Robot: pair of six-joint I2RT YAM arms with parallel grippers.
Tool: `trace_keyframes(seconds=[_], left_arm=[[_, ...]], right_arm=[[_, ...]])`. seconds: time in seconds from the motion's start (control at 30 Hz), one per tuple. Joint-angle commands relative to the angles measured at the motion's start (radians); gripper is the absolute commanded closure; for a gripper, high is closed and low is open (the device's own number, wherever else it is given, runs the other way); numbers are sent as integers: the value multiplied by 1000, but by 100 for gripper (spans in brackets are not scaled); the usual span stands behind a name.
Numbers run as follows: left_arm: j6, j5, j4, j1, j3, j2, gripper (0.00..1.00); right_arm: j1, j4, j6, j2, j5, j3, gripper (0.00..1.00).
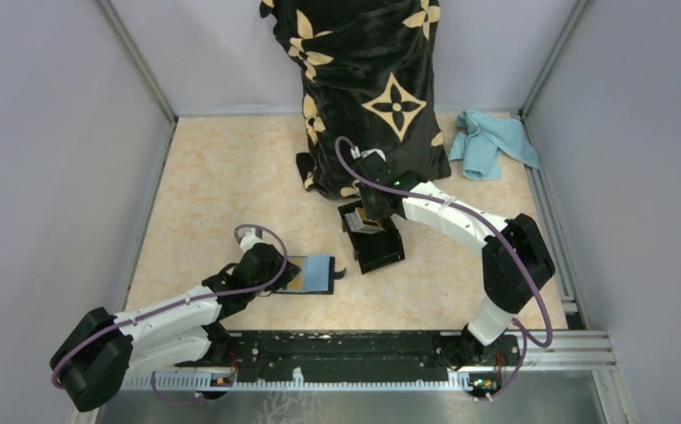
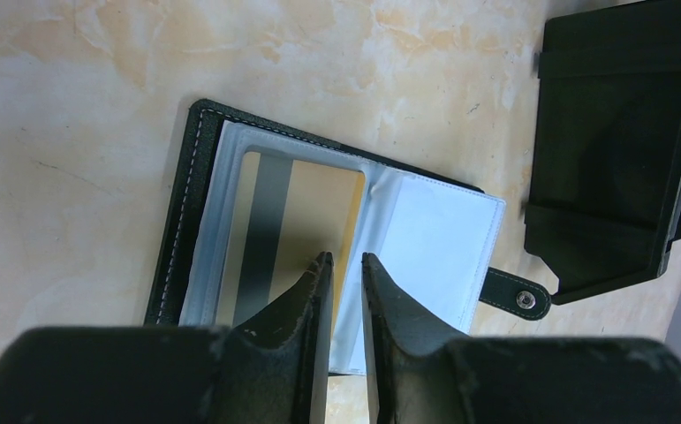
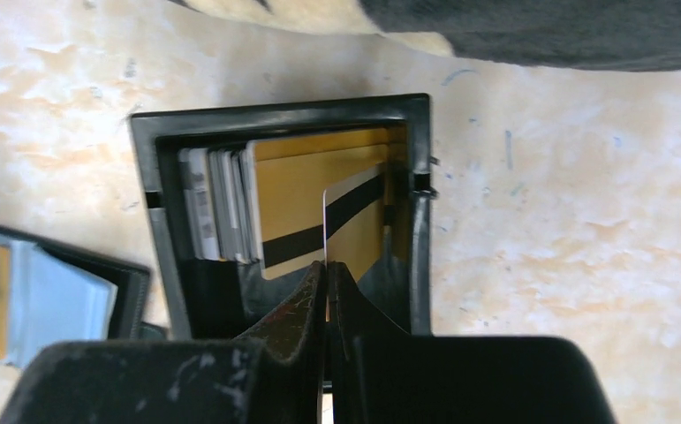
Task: Put the credit cards into the card holder
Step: Pick up the credit card from the storage box.
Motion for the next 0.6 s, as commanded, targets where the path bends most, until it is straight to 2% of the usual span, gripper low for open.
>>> trace_keyframes(seconds=[0.0, 0.23, 0.57], left_arm=[[45, -14, -31, -7, 43, 3, 75], [164, -6, 51, -7, 90, -7, 72], [353, 130, 255, -5, 119, -27, 58]], right_arm=[[24, -68, -32, -25, 176, 58, 100], [23, -89, -62, -115, 246, 49, 100], [25, -124, -67, -303, 155, 23, 100]])
